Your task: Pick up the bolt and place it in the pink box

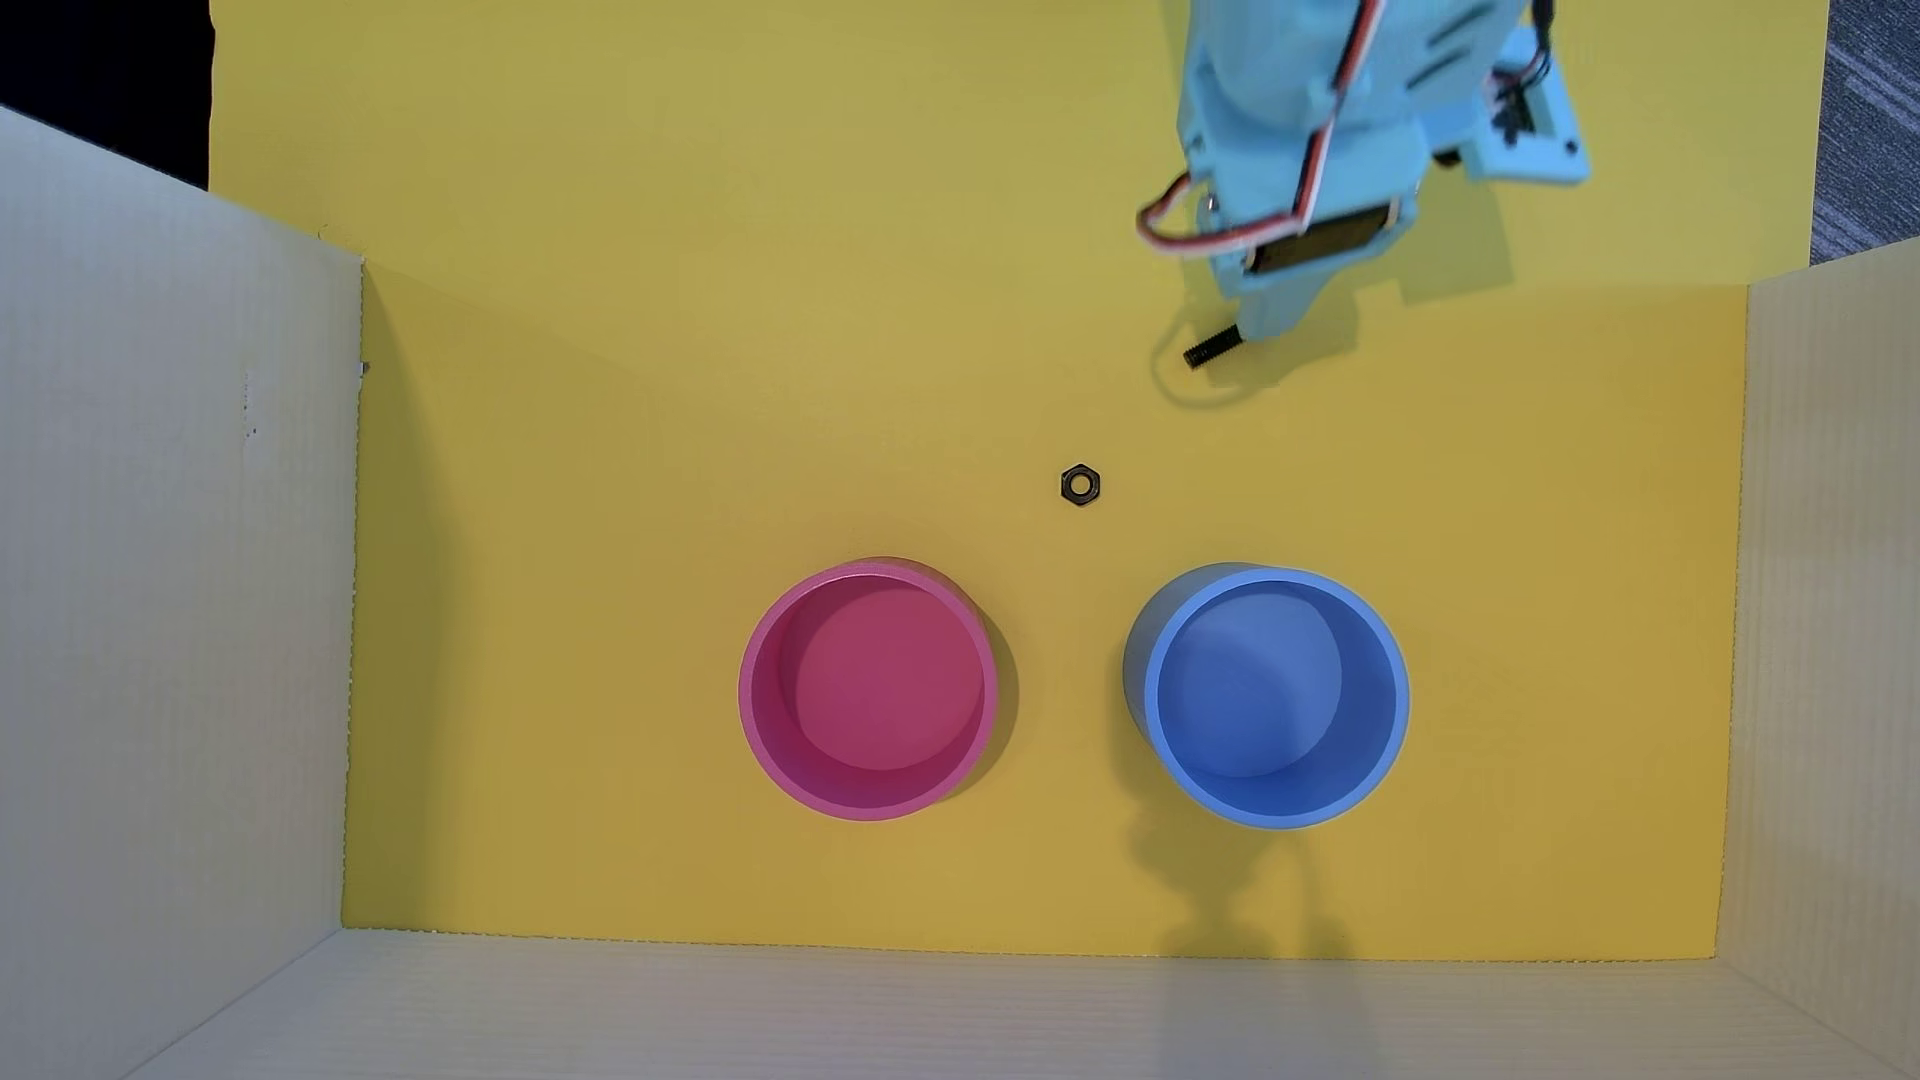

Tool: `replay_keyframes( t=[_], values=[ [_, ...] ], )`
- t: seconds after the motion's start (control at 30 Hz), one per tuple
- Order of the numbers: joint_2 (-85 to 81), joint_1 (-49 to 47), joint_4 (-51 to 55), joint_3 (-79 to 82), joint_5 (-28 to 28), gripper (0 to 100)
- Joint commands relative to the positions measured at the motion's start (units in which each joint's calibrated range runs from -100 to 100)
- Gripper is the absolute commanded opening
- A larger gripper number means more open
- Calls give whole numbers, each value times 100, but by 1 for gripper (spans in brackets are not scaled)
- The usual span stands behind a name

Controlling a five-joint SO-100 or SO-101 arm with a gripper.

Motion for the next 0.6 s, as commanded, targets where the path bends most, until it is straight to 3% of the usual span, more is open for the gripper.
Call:
replay_keyframes(
  t=[0.0,0.57],
  values=[
    [440,-19,-213,-418,-31,14],
    [1669,-19,-385,-906,-166,14]
  ],
)
